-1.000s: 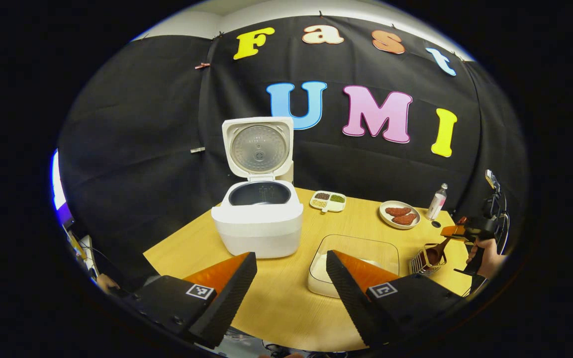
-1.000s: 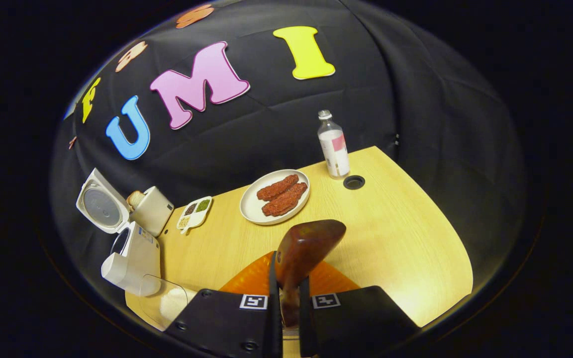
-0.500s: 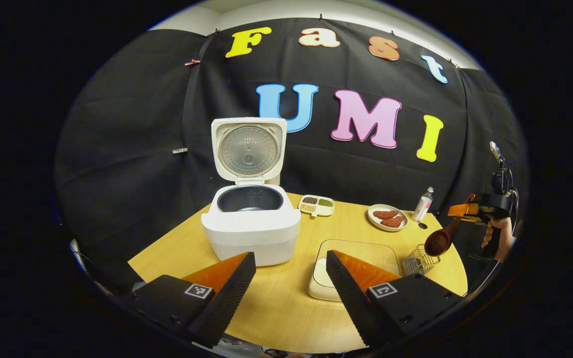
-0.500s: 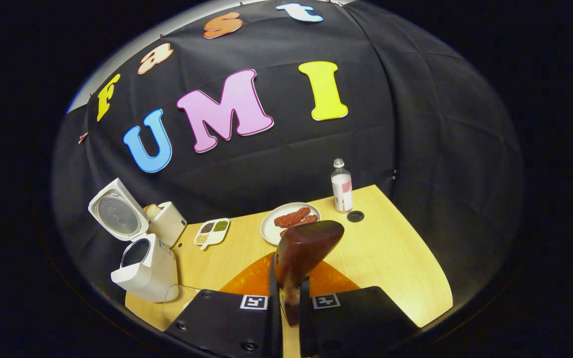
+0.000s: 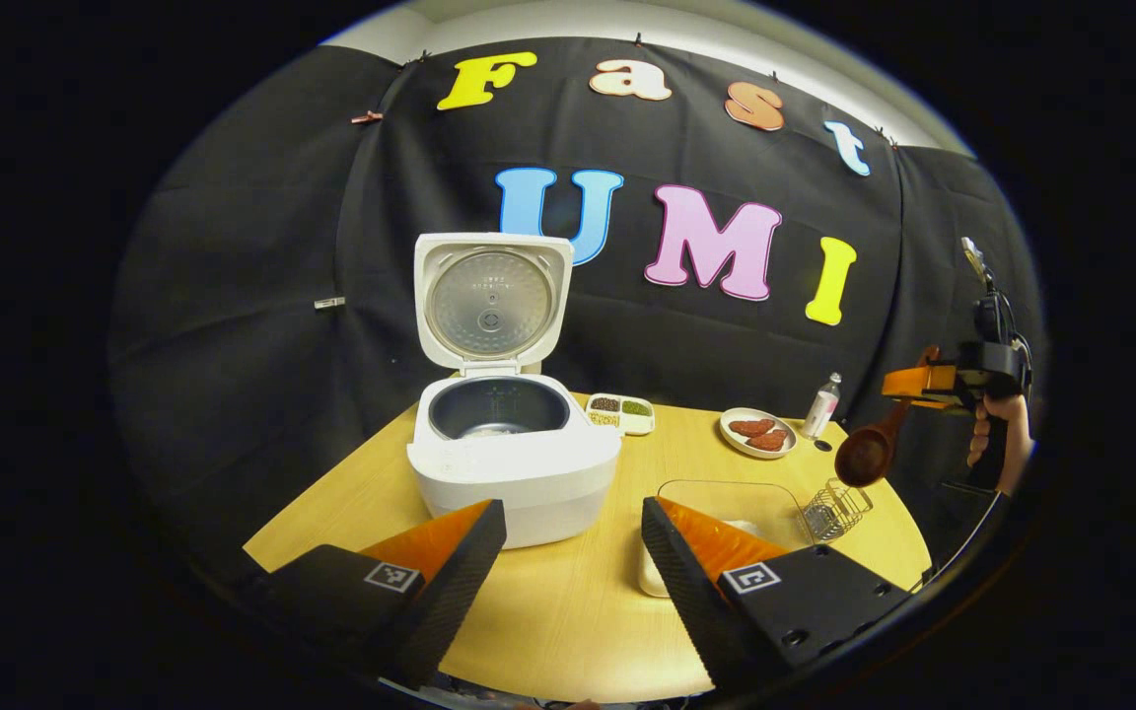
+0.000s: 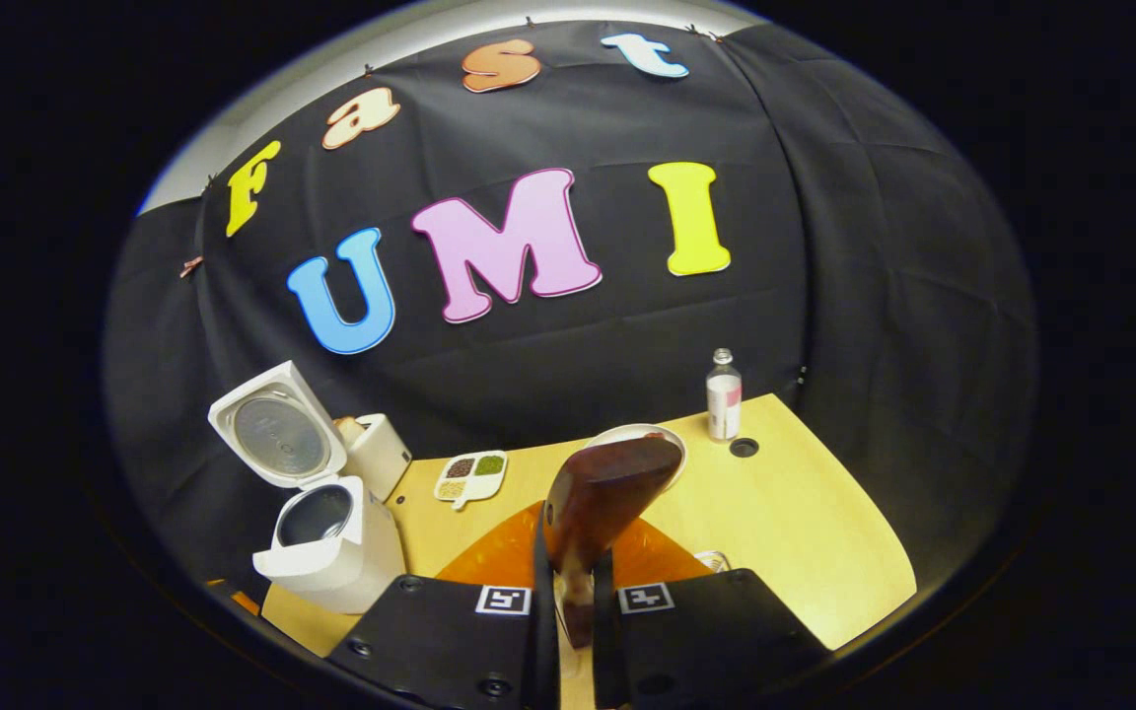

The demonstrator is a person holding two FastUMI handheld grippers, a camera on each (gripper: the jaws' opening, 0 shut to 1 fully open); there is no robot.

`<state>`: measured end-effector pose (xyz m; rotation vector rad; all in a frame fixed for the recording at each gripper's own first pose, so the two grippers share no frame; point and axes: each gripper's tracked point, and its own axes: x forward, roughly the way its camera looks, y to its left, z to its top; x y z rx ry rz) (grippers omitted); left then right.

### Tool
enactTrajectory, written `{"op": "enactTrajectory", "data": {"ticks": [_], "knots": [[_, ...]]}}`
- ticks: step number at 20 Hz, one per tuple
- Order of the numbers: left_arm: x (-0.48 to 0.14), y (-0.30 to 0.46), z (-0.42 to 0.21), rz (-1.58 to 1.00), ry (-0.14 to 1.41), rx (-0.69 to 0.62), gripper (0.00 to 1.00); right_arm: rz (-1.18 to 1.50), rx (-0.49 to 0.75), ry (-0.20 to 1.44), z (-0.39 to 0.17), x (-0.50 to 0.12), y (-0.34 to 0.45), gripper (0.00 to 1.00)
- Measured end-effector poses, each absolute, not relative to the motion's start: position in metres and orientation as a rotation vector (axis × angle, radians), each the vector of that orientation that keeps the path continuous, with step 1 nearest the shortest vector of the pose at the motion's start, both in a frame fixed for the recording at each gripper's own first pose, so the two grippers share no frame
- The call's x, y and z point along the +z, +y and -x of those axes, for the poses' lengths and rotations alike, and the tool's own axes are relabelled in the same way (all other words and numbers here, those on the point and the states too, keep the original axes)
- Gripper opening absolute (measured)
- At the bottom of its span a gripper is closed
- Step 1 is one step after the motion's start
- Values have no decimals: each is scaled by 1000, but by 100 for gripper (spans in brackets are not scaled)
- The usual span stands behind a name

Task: Close the left gripper, press the button to open the rice cooker; take a wooden spoon from the chopstick holder with the right hand, scoop a spoonful of rice and pour it into the rice cooker, then put the wooden spoon back into the chopstick holder.

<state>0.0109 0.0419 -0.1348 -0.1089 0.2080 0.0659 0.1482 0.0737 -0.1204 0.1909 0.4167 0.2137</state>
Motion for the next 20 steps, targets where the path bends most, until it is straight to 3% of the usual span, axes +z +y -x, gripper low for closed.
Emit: {"op": "enactTrajectory", "data": {"ticks": [9,20], "knots": [[-157,84,-5,112,274,59,96,-150,335,450,-144,-183,168,17],[-181,82,-14,34,367,-5,96,-58,282,463,-147,-279,177,18]]}}
